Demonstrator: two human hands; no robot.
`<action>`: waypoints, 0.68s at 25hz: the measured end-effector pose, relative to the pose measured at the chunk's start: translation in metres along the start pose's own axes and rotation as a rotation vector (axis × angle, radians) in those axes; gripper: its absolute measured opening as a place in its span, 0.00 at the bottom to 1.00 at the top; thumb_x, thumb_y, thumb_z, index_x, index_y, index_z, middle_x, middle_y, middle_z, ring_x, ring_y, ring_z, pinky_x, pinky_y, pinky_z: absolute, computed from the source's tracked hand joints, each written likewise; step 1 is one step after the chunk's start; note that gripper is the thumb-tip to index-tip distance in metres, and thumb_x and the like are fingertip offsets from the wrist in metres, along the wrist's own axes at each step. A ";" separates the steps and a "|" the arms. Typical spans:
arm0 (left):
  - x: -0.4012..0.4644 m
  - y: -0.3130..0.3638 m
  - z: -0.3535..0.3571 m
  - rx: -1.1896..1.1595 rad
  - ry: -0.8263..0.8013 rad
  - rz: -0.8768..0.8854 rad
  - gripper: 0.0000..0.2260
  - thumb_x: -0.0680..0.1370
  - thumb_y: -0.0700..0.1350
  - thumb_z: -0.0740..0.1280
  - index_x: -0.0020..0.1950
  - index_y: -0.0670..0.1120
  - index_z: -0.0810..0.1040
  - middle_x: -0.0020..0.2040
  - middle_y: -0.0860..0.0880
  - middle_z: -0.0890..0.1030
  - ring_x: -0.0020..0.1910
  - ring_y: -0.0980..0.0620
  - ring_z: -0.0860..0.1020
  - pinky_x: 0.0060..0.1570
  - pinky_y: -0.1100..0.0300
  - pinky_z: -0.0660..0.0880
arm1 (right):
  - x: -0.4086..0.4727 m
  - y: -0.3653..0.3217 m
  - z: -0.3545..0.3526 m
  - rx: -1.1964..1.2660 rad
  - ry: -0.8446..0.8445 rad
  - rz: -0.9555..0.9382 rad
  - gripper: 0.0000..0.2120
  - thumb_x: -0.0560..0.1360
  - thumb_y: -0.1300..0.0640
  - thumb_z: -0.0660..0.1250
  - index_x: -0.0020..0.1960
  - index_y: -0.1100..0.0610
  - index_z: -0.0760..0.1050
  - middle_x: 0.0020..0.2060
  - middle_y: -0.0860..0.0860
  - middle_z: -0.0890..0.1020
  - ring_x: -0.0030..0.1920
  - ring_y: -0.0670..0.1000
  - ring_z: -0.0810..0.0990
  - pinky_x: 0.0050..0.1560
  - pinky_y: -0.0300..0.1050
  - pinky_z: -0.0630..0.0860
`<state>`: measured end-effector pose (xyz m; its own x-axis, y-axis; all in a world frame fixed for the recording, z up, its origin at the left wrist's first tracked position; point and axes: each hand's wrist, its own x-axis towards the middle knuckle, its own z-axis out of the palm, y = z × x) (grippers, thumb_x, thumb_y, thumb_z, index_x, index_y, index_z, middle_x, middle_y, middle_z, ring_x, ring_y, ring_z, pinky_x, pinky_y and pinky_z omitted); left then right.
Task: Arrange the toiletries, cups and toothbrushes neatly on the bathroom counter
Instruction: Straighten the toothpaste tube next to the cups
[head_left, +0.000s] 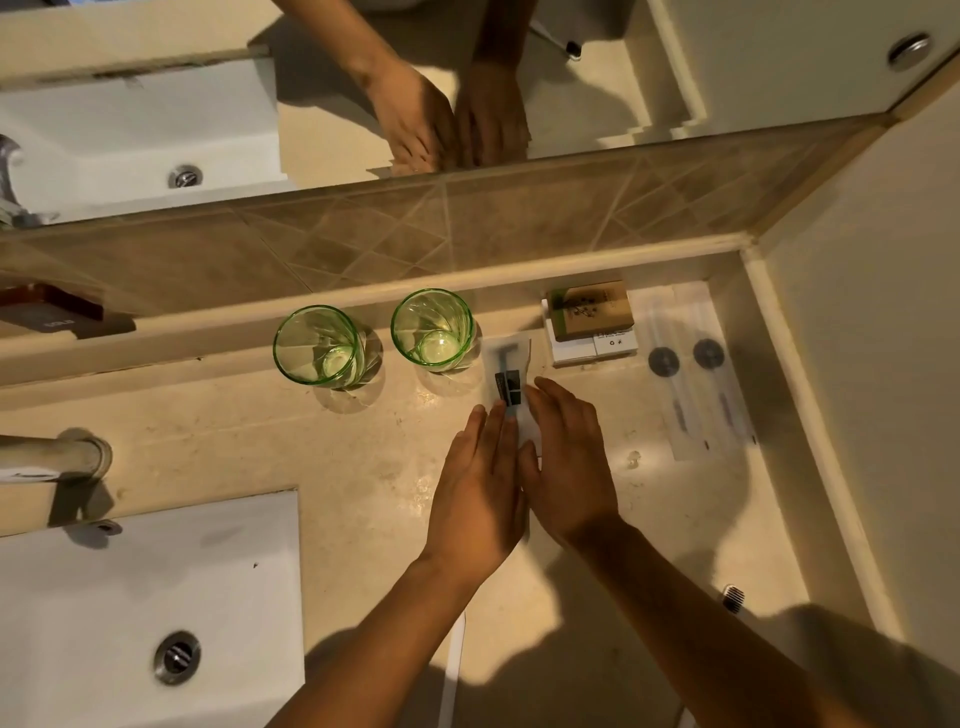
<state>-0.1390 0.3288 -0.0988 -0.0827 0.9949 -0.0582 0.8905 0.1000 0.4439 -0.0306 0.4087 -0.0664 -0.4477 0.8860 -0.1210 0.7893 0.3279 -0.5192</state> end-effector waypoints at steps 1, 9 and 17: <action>0.000 0.002 0.000 -0.011 0.016 0.022 0.25 0.83 0.45 0.58 0.79 0.37 0.63 0.80 0.39 0.64 0.81 0.39 0.58 0.79 0.45 0.57 | -0.001 0.000 0.001 -0.006 0.016 -0.037 0.21 0.80 0.53 0.59 0.73 0.56 0.68 0.72 0.53 0.72 0.69 0.54 0.70 0.68 0.50 0.72; 0.016 -0.001 0.005 -0.094 0.008 -0.029 0.26 0.81 0.43 0.57 0.80 0.40 0.62 0.81 0.41 0.63 0.82 0.43 0.58 0.76 0.44 0.62 | 0.004 0.007 0.010 -0.042 -0.018 -0.098 0.22 0.81 0.56 0.62 0.74 0.57 0.69 0.71 0.53 0.75 0.65 0.55 0.75 0.66 0.50 0.74; 0.041 -0.008 -0.006 -0.171 0.078 -0.066 0.28 0.80 0.44 0.59 0.80 0.39 0.63 0.80 0.40 0.65 0.80 0.40 0.62 0.73 0.43 0.67 | 0.036 0.004 0.009 -0.032 -0.007 -0.103 0.21 0.81 0.55 0.60 0.74 0.54 0.69 0.72 0.51 0.73 0.66 0.53 0.74 0.66 0.50 0.73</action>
<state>-0.1521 0.3694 -0.0995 -0.1786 0.9836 -0.0259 0.7938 0.1596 0.5869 -0.0475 0.4386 -0.0801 -0.5303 0.8445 -0.0746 0.7515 0.4276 -0.5023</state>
